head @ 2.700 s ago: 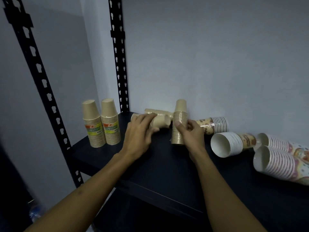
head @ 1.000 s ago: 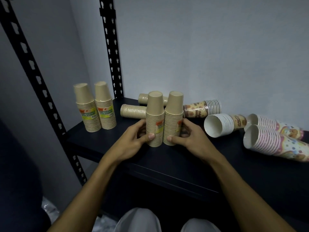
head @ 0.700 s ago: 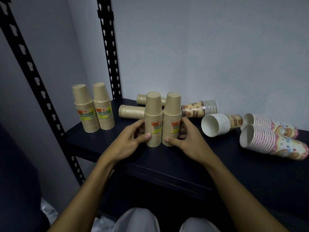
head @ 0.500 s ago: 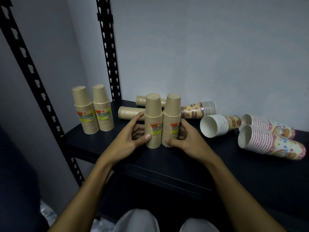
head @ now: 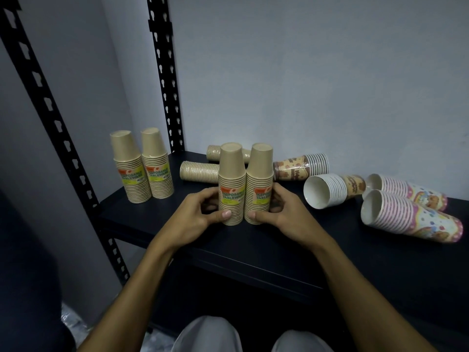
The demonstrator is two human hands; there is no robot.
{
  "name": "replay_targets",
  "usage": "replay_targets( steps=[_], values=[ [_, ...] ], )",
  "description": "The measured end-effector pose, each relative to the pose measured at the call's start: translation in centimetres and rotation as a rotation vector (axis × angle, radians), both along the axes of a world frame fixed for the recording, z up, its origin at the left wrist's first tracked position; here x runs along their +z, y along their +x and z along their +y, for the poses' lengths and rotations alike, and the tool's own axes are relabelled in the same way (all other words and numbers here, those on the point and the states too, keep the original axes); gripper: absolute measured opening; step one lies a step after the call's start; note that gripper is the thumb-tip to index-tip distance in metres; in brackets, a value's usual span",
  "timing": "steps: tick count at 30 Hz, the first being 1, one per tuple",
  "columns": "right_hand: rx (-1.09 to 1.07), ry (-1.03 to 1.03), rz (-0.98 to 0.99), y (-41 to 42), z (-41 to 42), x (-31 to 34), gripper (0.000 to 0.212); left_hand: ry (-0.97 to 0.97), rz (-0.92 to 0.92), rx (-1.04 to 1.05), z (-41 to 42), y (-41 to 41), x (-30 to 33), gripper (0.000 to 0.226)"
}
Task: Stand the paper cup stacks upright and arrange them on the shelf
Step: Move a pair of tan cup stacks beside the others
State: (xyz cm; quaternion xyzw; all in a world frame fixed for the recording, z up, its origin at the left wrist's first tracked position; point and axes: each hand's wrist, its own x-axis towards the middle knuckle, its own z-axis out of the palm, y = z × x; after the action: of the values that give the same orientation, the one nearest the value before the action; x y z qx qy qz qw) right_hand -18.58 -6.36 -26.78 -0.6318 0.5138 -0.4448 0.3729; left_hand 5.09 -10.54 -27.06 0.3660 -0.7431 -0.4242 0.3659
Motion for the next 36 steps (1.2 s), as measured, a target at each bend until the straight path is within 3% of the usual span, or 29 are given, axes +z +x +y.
replay_targets(
  steps=[4, 10, 21, 36],
  values=[
    [0.053, 0.053, -0.048, -0.64, -0.21, -0.01, 0.064, -0.031, -0.018, 0.017, 0.12, -0.29, 0.02, 0.068],
    [-0.004, -0.021, 0.002, -0.16, -0.4, -0.61, 0.065, -0.003, 0.011, 0.029, -0.29, -0.12, -0.29, 0.052],
    [-0.01, 0.003, 0.073, -0.1, -0.61, -0.73, 0.085, 0.032, -0.008, -0.015, -0.47, -0.17, -0.31, 0.047],
    [0.041, 0.023, 0.124, -0.18, -0.66, -0.85, 0.075, -0.037, -0.062, 0.028, -0.71, -0.48, -0.7, 0.052]
  ],
)
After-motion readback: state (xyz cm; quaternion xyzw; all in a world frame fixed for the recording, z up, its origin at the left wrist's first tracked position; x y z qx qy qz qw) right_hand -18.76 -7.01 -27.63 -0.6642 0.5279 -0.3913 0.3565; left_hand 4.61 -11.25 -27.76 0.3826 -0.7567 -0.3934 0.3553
